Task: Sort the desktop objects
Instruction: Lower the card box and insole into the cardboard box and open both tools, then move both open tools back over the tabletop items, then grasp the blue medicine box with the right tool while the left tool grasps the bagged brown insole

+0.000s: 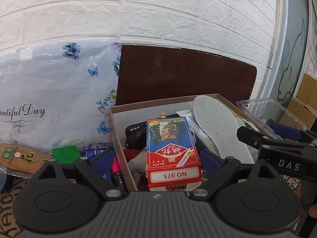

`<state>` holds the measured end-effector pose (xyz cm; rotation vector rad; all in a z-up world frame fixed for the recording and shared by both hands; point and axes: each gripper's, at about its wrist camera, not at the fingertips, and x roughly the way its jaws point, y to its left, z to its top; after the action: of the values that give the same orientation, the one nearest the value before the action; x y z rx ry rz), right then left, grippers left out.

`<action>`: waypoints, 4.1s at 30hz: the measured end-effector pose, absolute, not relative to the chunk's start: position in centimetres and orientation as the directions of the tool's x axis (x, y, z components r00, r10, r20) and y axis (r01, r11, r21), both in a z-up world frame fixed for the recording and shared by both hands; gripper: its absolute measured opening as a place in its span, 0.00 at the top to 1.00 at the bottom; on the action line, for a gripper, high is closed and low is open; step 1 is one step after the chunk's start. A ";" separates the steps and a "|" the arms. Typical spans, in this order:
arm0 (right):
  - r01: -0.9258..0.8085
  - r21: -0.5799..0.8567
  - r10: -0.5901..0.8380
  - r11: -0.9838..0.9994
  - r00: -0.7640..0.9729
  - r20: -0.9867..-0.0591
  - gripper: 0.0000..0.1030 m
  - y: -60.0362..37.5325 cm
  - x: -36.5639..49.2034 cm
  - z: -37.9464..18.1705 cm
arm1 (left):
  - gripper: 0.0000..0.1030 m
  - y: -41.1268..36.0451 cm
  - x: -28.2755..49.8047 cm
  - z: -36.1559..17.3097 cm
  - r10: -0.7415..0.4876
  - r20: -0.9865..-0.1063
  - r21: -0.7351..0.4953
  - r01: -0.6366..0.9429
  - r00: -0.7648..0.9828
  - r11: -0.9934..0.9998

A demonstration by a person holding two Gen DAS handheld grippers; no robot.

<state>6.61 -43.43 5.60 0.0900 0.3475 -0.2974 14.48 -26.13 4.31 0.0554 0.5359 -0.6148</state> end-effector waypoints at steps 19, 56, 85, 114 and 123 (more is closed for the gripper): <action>0.248 0.007 -0.226 0.969 0.895 -0.384 0.02 -36.3 0.8 7.4 | 0.03 -17.3 8.1 5.9 -0.463 -0.446 -0.092 0.475 0.766 0.875; -0.125 0.013 0.110 0.992 0.810 -0.576 0.02 -21.7 -1.6 -1.2 | 0.03 -1.1 5.4 -3.0 -0.288 -0.595 -0.103 0.284 0.750 0.953; 0.022 -0.049 -0.045 0.999 0.843 -0.536 0.02 -19.2 15.9 -3.7 | 0.14 3.4 23.1 -3.4 -0.257 -0.598 -0.215 0.157 0.759 0.964; -0.028 -0.165 -0.074 0.986 0.811 -0.580 0.49 -18.6 21.0 -6.6 | 0.33 -3.0 27.9 -4.2 -0.305 -0.655 -0.427 -0.005 0.692 0.904; 0.118 -0.141 -0.177 0.983 0.818 -0.548 0.23 -19.1 19.0 -5.3 | 0.32 -4.6 25.9 -4.5 -0.416 -0.672 -0.499 0.041 0.613 0.866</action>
<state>18.98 -19.05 -5.34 -0.1017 0.5930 -0.1576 25.88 -4.64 -4.48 -0.4674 0.8780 -0.2749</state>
